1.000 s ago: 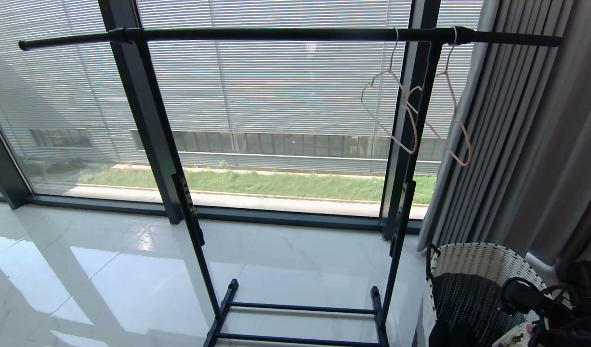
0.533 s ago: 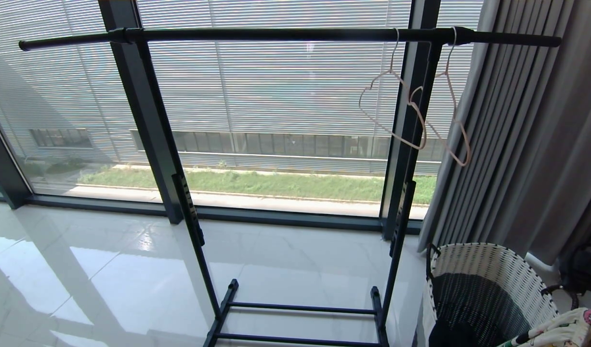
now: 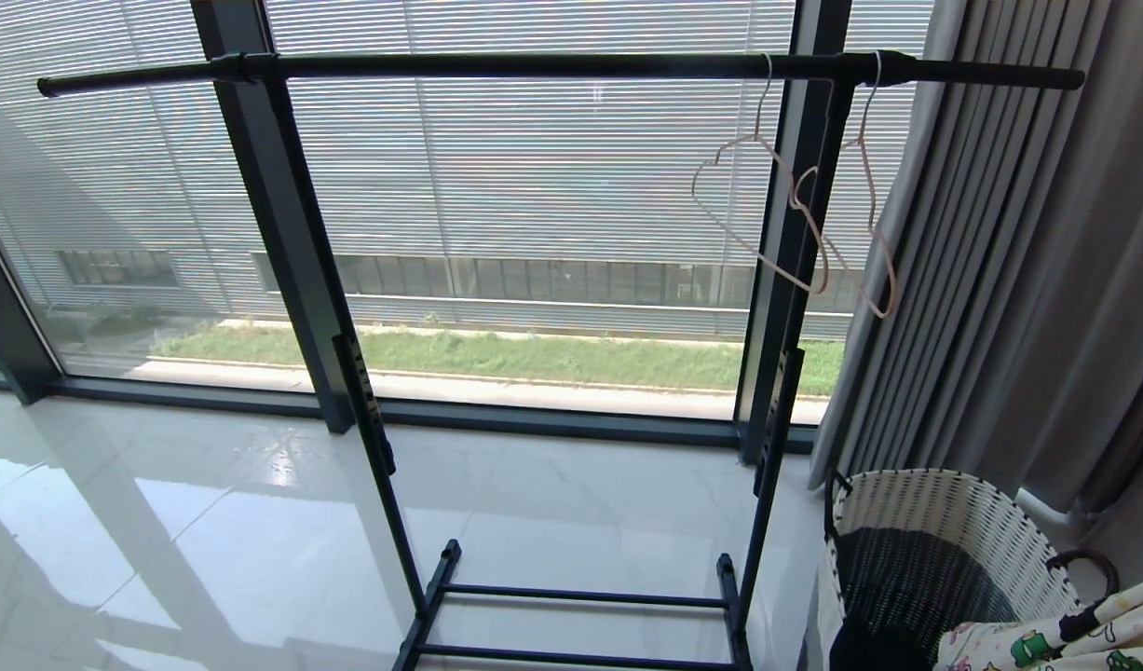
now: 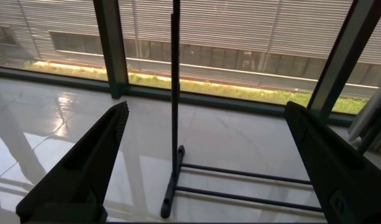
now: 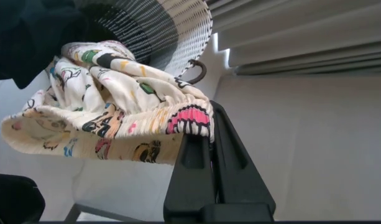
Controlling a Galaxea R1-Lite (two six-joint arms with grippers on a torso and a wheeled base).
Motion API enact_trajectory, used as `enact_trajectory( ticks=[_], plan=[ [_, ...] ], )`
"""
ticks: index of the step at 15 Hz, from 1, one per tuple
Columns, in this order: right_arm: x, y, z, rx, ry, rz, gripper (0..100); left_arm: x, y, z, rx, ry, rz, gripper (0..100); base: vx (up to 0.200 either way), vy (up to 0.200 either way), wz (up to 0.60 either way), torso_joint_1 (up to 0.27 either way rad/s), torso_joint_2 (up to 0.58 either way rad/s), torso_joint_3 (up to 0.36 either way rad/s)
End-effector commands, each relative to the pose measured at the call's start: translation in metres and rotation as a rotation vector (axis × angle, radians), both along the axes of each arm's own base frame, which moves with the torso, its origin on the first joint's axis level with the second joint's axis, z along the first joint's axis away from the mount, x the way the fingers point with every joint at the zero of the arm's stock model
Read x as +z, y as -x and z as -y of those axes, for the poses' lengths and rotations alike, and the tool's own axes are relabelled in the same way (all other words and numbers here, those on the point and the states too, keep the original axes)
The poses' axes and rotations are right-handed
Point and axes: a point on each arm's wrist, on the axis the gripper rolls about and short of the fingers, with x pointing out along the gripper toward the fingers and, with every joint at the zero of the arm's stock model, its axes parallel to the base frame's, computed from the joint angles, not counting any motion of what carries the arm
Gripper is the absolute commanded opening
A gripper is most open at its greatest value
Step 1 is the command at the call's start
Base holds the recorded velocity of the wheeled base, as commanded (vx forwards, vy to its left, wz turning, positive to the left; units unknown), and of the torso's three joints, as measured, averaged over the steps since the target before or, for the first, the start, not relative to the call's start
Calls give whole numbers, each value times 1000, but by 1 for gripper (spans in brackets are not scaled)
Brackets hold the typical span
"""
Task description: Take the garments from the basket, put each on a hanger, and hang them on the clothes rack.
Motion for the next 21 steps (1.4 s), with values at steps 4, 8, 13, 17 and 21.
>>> enact_trajectory(
  ticks=[4, 8, 13, 17, 21],
  plan=[
    [1, 5, 0, -2, 0, 22, 0, 0, 0, 0, 1, 0, 0, 100, 0, 0, 0, -116, 358, 243],
    [3, 2, 0, -29, -46, 50, 0, 0, 0, 0, 1, -1, 0, 100, 0, 0, 0, -102, 370, 254],
    [6, -2, 0, -61, -139, 88, 0, 0, 0, 0, 1, -3, 0, 100, -200, 0, 0, -12, 56, 46],
    [7, -5, -2, -14, -176, 84, 0, 0, 0, 0, 1, -3, 0, 100, -200, 0, 0, -2, 0, 5],
    [20, -21, -4, 57, -282, 85, 0, 0, 0, 0, 1, 0, 0, 100, 0, 0, 0, 0, 0, 0]
  ],
)
